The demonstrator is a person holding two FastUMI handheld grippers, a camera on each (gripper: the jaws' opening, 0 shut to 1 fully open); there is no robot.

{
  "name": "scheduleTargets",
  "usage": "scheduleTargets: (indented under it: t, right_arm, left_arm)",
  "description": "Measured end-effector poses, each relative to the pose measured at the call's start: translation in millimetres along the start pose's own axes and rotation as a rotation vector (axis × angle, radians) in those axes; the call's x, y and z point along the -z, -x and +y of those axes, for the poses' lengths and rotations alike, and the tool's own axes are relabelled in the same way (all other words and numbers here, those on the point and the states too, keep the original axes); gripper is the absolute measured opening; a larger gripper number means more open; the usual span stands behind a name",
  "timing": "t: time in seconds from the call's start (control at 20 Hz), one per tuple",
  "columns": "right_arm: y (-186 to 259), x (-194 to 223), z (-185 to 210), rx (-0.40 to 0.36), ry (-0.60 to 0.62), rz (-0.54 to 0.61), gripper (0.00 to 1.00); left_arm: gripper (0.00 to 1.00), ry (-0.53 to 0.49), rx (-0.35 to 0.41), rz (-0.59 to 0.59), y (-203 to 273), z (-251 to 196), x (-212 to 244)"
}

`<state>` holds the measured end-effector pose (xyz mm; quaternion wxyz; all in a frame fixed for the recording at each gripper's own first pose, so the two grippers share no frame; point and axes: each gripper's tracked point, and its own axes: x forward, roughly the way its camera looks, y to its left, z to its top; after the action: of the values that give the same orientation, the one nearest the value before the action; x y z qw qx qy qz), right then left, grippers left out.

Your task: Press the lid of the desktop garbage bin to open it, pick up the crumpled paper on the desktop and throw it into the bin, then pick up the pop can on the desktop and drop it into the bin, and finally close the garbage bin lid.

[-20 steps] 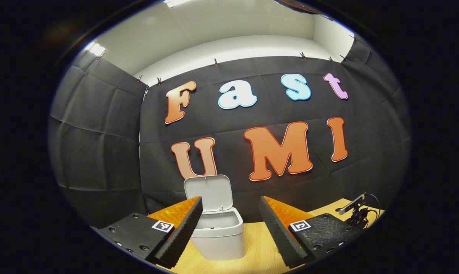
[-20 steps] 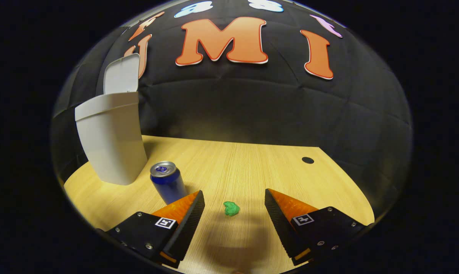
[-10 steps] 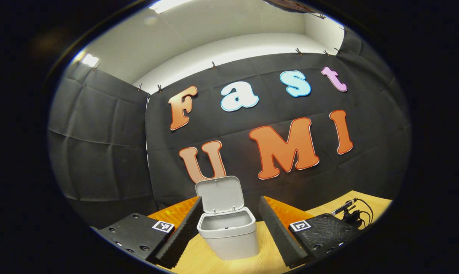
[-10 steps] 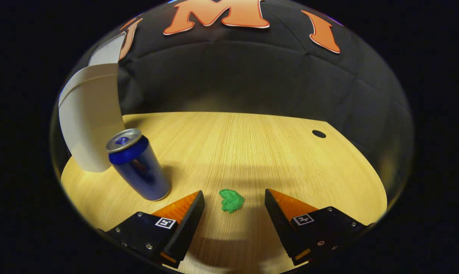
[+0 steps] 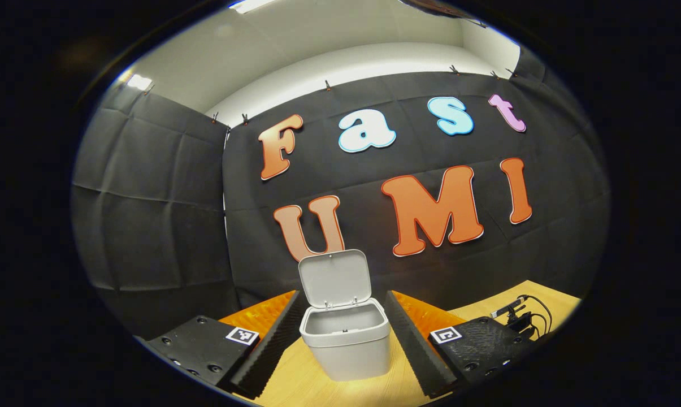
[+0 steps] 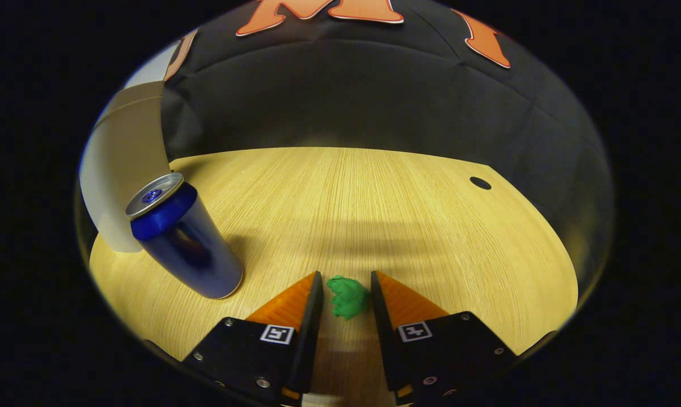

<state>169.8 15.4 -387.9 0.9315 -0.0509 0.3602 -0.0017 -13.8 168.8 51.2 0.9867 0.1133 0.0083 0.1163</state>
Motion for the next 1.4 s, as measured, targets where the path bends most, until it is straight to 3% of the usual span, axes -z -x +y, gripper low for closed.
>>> scheduleTargets:
  t: [0.05, 0.15, 0.2, 0.35, 0.4, 0.45, 0.9, 1.3, 1.35, 1.4]
  right_arm:
    - [0, -1, 2, -0.005, 0.002, 0.000, 0.42]
    - [0, -1, 4, -0.002, 0.009, 0.000, 0.32]
    - [0, -1, 5, 0.000, 0.015, -0.004, 0.31]
    - [4, -2, 6, 0.003, 0.018, 0.002, 0.18]
    - [6, -4, 5, 0.002, 0.010, 0.002, 0.17]
    - [9, -6, 2, 0.007, 0.002, -0.001, 0.15]
    - [83, -90, 0, -0.033, -0.052, -0.215, 0.14]
    - [181, -199, 79, -0.180, -0.011, -0.452, 0.14]
    - [193, -208, 92, -0.206, -0.006, -0.468, 0.13]
    - [205, -214, 104, -0.224, 0.001, -0.483, 0.13]
  left_arm:
    - [0.99, 0.000, 0.004, 0.004, -1, -1, 1]
    - [0.94, -0.001, 0.014, 0.007, -2, -4, 2]
    - [0.99, -0.003, 0.018, 0.009, -4, -5, 4]
    - [0.99, -0.004, 0.025, 0.020, -5, -6, 8]
    - [0.94, 0.000, 0.025, 0.022, -6, -5, 8]
    - [0.99, 0.004, 0.025, 0.021, -6, -5, 7]
    - [0.94, 0.076, 0.054, 0.026, -13, -5, 21]
    - [0.94, 0.126, 0.061, -0.014, -14, 17, 22]
    - [0.99, 0.133, 0.059, -0.021, -13, 23, 22]
    - [0.94, 0.139, 0.057, -0.024, -14, 28, 22]
